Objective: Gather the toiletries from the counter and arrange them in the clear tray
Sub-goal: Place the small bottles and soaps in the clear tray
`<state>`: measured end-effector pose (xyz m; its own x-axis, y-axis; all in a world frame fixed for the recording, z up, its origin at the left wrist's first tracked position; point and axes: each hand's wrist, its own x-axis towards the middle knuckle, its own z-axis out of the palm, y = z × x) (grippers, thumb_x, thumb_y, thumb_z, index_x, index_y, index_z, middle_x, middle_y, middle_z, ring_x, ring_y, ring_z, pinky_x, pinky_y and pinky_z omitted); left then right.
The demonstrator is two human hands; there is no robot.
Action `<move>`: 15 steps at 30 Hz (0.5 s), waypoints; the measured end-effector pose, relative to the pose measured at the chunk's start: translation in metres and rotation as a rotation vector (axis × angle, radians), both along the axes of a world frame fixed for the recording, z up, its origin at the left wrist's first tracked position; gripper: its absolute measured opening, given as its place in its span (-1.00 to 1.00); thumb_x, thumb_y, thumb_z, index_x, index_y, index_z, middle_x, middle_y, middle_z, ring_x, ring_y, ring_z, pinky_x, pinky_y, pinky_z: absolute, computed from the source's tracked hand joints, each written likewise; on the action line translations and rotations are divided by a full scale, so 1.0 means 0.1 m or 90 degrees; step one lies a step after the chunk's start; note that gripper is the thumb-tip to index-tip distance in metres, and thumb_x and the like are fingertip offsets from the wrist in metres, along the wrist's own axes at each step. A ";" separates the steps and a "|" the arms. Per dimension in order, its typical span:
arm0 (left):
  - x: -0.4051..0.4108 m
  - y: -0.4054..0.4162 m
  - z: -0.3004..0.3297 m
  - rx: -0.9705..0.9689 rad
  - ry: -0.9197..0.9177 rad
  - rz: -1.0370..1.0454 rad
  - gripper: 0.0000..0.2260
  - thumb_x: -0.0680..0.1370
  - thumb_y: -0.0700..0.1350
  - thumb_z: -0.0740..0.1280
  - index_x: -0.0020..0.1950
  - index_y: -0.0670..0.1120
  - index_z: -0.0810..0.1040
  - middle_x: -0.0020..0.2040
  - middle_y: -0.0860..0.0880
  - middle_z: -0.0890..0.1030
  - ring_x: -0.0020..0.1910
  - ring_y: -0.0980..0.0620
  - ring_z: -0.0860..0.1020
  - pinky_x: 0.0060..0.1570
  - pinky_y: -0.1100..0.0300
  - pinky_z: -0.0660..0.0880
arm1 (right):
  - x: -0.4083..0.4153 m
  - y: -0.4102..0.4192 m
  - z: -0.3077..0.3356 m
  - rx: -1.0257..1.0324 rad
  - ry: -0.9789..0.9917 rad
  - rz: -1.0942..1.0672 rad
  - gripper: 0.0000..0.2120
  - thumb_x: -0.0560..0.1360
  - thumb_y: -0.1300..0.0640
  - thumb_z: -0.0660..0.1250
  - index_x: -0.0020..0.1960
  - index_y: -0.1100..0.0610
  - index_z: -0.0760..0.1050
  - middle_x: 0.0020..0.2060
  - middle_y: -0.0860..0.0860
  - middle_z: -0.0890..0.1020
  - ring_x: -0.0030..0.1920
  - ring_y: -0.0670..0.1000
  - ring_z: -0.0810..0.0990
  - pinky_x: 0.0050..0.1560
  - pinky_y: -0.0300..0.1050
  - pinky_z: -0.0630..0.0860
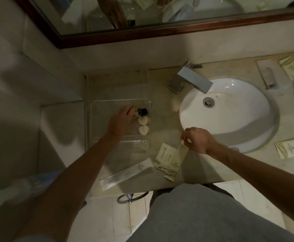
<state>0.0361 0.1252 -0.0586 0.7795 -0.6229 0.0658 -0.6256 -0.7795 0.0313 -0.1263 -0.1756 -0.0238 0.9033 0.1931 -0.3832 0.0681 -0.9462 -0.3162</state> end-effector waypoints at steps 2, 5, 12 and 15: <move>0.01 -0.03 0.05 -0.024 -0.012 0.006 -0.63 0.40 -0.14 0.48 0.19 -0.11 0.56 0.13 -0.10 0.57 -0.11 -0.08 0.59 -0.42 0.13 0.52 | -0.02 0.04 -0.04 0.002 -0.009 0.010 -0.85 0.48 0.11 0.38 0.04 0.06 0.63 -0.07 -0.03 0.66 -0.08 0.01 0.63 -0.19 -0.23 0.39; 0.07 -0.07 0.09 -0.040 -0.028 -0.009 -0.67 0.43 -0.11 0.46 0.18 -0.11 0.58 0.14 -0.10 0.55 0.01 -0.09 0.55 -0.36 0.11 0.52 | -0.01 0.10 -0.05 -0.003 -0.006 0.018 -0.84 0.49 0.11 0.37 0.05 0.03 0.62 -0.06 -0.05 0.66 -0.05 -0.02 0.63 -0.16 -0.25 0.40; 0.01 0.05 -0.01 -0.036 -0.059 -0.029 -0.70 0.45 -0.03 0.47 0.14 -0.07 0.59 0.05 -0.05 0.59 -0.11 -0.03 0.57 -0.41 0.15 0.47 | -0.01 0.12 -0.03 -0.013 0.027 0.015 -0.84 0.51 0.11 0.36 0.08 0.03 0.62 -0.03 -0.05 0.66 -0.05 -0.03 0.61 -0.13 -0.22 0.48; -0.04 0.05 -0.04 -0.035 -0.052 -0.019 -0.62 0.44 -0.04 0.48 0.22 -0.10 0.58 0.11 -0.08 0.60 -0.19 -0.03 0.61 -0.45 0.19 0.49 | -0.02 0.16 -0.04 -0.033 0.037 0.007 -0.86 0.53 0.09 0.34 0.05 0.01 0.61 -0.05 -0.05 0.67 -0.08 -0.04 0.61 -0.17 -0.25 0.39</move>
